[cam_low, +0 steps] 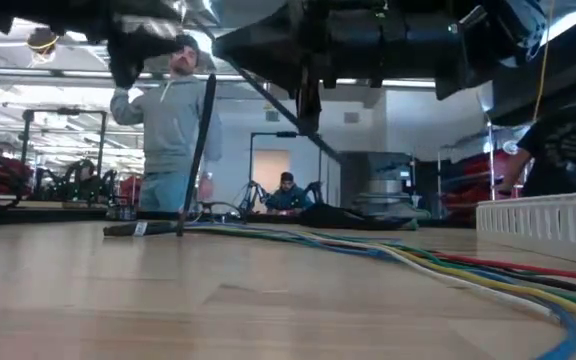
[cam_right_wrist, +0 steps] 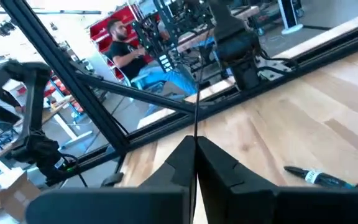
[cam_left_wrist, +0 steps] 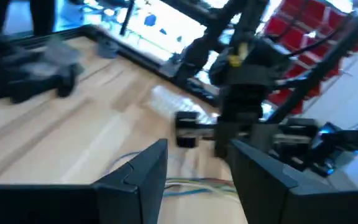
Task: Ziptie cables
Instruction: Wrap the zip tie on the cables
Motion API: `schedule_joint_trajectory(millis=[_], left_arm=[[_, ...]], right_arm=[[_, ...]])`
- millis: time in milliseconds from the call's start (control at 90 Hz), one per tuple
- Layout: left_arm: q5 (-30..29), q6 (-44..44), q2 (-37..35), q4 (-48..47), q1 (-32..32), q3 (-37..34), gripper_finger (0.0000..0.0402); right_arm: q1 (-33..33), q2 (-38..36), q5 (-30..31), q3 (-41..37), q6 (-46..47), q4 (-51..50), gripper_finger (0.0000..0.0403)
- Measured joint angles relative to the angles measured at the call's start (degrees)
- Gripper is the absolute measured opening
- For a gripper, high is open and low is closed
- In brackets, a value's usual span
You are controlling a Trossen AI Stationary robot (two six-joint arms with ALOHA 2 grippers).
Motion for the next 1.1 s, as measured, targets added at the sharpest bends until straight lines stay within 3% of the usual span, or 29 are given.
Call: schedule_joint_trajectory(millis=[100, 278, 467, 689, 1100], left_arm=[[0.45, -1.19, -0.62, 2.75, -0.46, -2.84, 0.0155], [-2.05, -2.67, 0.82, 18.60, -2.77, -8.72, 0.0155], [-7.64, -1.10, 4.35, 30.68, -3.54, -11.06, 0.0155], [-10.41, 2.31, 9.51, 36.63, -3.24, -9.70, 0.0155], [-10.44, 4.99, 15.94, 45.36, -2.89, -9.32, 0.0155]], right_arm=[[-0.68, 0.00, 2.10, 0.00, -1.25, 2.48, 0.0000], [-3.53, -0.02, 2.35, 0.16, -1.44, 6.42, 0.0000], [-7.39, -0.02, -2.45, 0.13, -0.99, 6.38, 0.0000], [-9.43, -0.02, -7.07, 1.22, -1.00, 6.14, 0.0000], [-9.75, -0.02, -7.17, 1.36, -1.20, 2.82, 0.0000]])
